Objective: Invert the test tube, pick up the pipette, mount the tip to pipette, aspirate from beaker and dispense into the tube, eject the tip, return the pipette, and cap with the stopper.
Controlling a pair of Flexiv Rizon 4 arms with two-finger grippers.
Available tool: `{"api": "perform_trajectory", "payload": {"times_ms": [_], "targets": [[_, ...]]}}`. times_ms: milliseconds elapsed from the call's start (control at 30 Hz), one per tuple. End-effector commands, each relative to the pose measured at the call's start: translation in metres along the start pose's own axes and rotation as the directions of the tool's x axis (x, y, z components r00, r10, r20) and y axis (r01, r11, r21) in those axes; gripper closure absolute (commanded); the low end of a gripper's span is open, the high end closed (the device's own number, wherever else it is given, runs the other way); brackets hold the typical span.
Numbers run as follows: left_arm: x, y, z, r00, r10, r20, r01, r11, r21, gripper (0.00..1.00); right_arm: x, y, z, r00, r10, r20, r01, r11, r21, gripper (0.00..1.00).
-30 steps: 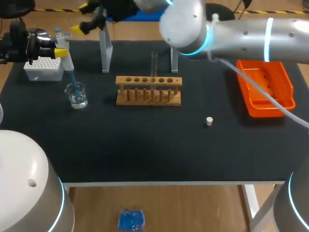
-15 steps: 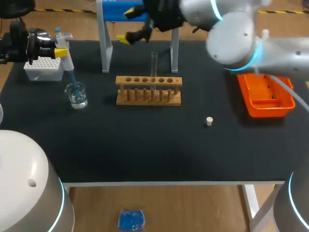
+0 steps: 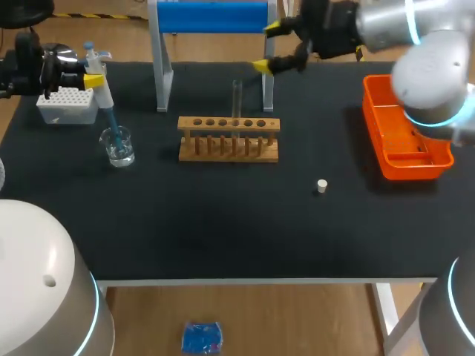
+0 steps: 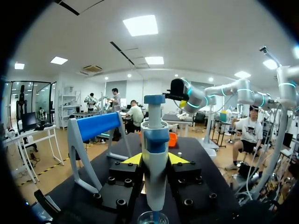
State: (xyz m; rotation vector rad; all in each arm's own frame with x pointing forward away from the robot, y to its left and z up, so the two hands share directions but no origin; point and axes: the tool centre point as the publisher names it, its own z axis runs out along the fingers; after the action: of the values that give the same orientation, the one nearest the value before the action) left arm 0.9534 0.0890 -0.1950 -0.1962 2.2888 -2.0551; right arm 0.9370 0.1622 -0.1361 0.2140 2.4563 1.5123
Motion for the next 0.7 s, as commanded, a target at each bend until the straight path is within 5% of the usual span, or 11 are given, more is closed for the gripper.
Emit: {"api": "perform_trajectory", "payload": {"times_ms": [33,233,700], "targets": [[0.000,-0.001,0.000,1.000,-0.001,0.000,0.001,1.000,0.000,1.00,-0.001,-0.033,-0.056,1.000,-0.006,-0.019,0.004,0.997,-0.078,0.00],[0.000,-0.001,0.000,1.000,-0.001,0.000,0.001,1.000,0.000,1.00,-0.003,-0.062,-0.050,0.997,-0.002,-0.071,-0.009,0.987,-0.161,0.00],[0.000,-0.001,0.000,1.000,-0.001,0.000,0.001,1.000,0.000,1.00,-0.007,-0.108,-0.004,0.994,0.040,-0.105,-0.057,0.985,-0.165,0.00]]}}
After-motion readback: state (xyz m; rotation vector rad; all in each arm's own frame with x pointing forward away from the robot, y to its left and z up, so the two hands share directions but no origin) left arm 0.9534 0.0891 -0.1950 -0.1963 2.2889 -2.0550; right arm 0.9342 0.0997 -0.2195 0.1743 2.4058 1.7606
